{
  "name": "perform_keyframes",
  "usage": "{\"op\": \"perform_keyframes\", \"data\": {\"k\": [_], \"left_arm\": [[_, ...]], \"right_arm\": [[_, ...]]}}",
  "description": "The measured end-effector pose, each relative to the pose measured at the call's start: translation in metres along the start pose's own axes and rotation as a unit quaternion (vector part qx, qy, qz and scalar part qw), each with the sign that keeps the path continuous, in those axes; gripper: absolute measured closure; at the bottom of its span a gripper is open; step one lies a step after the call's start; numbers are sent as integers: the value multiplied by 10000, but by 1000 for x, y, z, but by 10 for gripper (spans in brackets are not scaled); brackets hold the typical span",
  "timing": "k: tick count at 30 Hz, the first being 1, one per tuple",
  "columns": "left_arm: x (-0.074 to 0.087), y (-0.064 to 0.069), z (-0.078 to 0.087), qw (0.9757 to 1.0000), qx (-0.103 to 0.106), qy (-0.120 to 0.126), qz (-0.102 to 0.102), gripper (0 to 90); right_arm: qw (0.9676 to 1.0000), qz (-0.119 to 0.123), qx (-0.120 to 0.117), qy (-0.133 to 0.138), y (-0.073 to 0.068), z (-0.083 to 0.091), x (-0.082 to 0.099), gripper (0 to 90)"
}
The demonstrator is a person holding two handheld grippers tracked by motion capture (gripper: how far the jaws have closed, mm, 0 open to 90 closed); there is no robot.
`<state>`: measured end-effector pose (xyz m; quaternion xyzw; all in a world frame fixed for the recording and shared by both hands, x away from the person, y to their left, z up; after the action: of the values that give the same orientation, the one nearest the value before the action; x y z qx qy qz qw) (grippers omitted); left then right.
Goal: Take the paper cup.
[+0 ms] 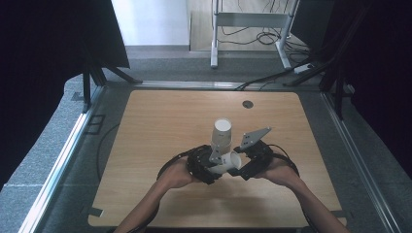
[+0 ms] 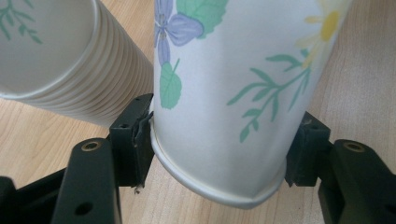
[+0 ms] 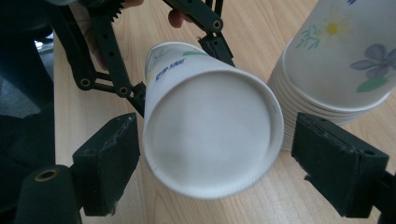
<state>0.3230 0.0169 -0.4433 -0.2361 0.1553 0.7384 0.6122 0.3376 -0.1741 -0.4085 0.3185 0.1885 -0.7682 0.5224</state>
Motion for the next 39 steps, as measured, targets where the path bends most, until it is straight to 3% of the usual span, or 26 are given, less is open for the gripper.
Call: {"op": "perform_keyframes", "data": {"k": [9, 17, 22, 30, 34, 39], "left_arm": [[-7, 2, -3, 9996, 24, -217, -153, 365], [-10, 3, -7, 9996, 62, -234, -165, 363], [-9, 3, -10, 9997, 127, -200, -116, 321], [-2, -2, -5, 9987, 356, 263, 245, 143], [4, -5, 3, 9949, 510, 703, 522, 109], [10, -6, 12, 9891, 652, 1161, 626, 67]], "right_arm": [[9999, 34, -67, -87, -1, -8, 0, 181], [9997, 88, -199, -80, -2, -9, 0, 318], [9996, 101, -234, -116, -4, -8, 0, 348], [9997, 49, -240, -33, -2, -3, 2, 362], [9994, -73, -297, 137, 1, 3, 3, 363], [9985, -223, -348, 357, 4, 10, 5, 363]]}}
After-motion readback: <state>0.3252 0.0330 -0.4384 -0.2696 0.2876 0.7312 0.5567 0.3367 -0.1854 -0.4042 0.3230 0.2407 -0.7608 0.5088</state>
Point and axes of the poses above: each handheld gripper's, and its own axes: z roughly backward along the jaws, x roughly out of its underside, y roughly to its right, the point moved 1 cm from there along -z, roughly forward along the jaws, and after that the axes turned 7 degrees about x, right-handed, at the moved point
